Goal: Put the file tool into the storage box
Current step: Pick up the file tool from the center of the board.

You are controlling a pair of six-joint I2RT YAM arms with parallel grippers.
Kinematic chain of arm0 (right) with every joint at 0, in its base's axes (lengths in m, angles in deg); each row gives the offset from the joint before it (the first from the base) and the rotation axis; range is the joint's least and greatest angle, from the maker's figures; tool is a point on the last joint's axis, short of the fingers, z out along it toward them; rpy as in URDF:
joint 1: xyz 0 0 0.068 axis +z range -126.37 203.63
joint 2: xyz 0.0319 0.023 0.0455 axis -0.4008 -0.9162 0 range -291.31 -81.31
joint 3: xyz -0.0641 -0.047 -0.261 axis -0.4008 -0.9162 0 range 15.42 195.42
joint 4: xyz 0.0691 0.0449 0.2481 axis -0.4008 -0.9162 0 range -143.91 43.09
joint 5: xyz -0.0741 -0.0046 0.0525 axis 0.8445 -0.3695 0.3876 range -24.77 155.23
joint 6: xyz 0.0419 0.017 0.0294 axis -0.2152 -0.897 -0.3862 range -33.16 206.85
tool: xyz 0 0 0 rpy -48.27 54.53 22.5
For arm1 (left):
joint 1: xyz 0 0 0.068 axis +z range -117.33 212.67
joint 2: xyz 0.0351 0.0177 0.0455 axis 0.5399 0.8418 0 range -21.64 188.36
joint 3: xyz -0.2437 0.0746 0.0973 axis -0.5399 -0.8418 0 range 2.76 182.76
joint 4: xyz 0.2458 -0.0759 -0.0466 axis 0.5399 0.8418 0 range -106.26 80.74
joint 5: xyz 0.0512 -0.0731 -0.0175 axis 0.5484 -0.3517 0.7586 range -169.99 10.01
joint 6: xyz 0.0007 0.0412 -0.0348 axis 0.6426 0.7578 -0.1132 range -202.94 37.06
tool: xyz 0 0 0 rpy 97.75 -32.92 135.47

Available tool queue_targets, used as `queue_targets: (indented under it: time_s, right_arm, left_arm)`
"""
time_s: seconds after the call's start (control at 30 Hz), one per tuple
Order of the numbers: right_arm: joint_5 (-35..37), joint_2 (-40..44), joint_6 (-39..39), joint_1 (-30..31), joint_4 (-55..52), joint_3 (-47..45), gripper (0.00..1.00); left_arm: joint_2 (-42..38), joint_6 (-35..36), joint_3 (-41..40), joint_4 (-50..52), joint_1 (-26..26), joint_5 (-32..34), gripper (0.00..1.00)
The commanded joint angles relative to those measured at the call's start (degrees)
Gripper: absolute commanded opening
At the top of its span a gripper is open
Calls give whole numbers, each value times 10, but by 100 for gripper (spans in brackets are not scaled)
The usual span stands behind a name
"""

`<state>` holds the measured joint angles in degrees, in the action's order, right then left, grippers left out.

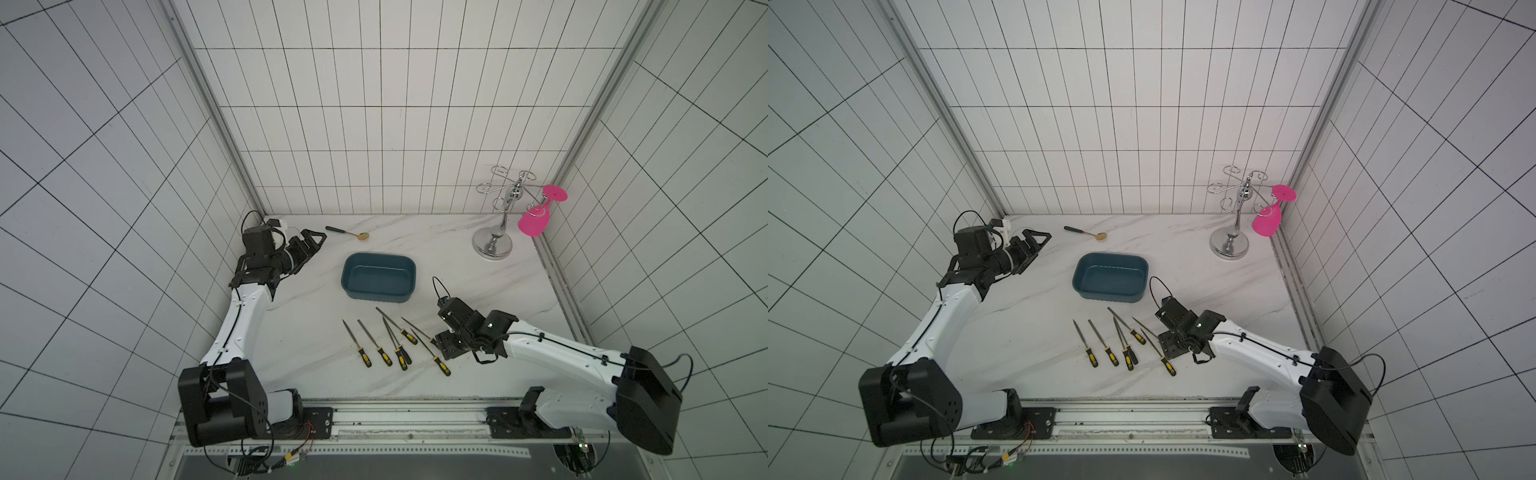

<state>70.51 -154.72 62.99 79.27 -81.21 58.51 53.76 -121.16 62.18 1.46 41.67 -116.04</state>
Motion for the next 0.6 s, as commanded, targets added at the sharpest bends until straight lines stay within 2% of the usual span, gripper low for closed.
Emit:
queue_targets:
  time_s: [0.0,0.1,0.27,0.4,0.57]
  right_arm:
    - [6,-23,-8,5,37,-14,73]
    - [-4,-34,-1,6,43,-10,73]
    - [22,-65,12,12,31,-6,71]
    - [28,-85,22,23,52,-7,71]
    - [52,-112,20,29,58,-3,68]
  left_arm:
    - [5,-5,0,-15,0,-11,98]
    - [9,-9,0,-14,-1,-13,98]
    - [17,-11,-1,-14,-13,-18,98]
    - [39,-15,3,-13,-43,-28,98]
    - [60,7,35,35,-52,-44,98]
